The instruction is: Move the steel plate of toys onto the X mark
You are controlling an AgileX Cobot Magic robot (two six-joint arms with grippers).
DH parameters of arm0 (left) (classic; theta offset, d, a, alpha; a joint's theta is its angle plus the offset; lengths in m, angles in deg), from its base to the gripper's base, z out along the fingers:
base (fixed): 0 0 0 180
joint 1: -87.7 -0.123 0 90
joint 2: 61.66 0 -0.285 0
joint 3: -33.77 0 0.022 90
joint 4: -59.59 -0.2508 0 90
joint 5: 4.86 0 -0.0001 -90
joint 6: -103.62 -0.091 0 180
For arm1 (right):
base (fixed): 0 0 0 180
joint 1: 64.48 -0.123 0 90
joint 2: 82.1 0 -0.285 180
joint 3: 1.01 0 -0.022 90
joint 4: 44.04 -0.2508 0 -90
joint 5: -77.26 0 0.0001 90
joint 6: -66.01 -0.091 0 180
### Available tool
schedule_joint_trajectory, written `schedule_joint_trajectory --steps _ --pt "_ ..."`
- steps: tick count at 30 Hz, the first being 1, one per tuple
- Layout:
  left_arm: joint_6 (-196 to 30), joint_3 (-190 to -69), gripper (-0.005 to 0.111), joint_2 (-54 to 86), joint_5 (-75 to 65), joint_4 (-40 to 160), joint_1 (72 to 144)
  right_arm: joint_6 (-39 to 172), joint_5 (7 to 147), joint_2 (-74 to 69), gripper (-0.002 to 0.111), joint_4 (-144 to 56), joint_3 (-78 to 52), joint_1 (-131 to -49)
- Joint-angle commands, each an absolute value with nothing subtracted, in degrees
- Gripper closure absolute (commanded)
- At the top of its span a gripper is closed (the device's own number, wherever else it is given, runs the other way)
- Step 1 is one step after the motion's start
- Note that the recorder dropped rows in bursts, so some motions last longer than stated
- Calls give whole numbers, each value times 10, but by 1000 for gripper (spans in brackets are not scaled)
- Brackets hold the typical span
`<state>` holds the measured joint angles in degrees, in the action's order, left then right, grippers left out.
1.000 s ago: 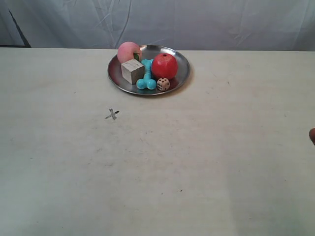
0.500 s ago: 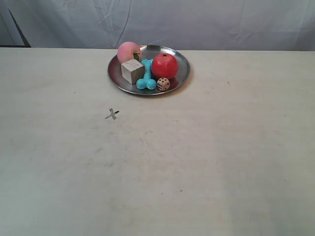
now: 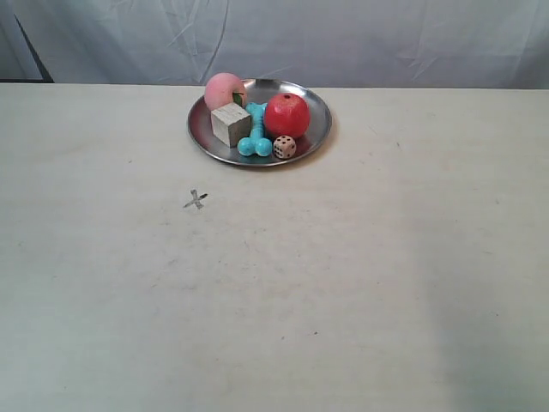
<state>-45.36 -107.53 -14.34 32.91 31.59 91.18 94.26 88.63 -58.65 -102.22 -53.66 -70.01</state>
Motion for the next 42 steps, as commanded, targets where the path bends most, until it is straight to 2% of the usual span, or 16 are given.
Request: schedule_joint_trajectory --steps 1,3,6,8,14,23,31,38,42 --pt "-161 -1181 107 30 198 106 912 990 836 -420 108 -1007 -491 -698" --pt "46 -1216 107 96 168 -43 912 990 797 -327 108 -1007 -465 -698" --pt "302 -1271 107 187 226 -307 912 990 723 -203 108 -995 -422 -698" --pt "411 -1311 107 248 287 -404 912 990 678 -114 108 -994 -389 -698" --pt "436 -1398 107 439 462 -404 906 990 551 110 108 -1016 -267 -698" --pt "436 -1534 107 649 559 -377 893 1010 455 302 108 -1025 -90 -698" --pt "436 -1625 107 750 491 -324 893 995 437 446 108 -1077 59 -692" --pt "415 -1628 107 790 477 -140 893 988 498 502 108 -1114 73 -678" --pt "406 -1628 107 822 447 -153 889 988 541 522 104 -1115 73 -678"
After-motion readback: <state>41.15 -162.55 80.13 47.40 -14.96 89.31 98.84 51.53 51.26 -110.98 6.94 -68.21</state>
